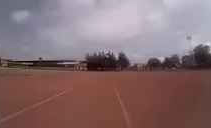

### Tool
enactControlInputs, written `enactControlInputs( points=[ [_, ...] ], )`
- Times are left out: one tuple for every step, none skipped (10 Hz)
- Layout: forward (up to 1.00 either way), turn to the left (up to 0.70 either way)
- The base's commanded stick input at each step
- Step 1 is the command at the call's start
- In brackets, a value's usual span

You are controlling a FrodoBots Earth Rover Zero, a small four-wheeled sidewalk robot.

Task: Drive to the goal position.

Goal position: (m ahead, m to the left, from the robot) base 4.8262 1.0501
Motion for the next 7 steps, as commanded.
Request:
enactControlInputs(
  points=[
    [0.69, 0.00],
    [0.70, 0.00],
    [0.70, 0.00],
    [0.70, 0.00],
    [0.70, 0.00],
    [0.70, 0.00],
    [0.70, 0.00]
  ],
)
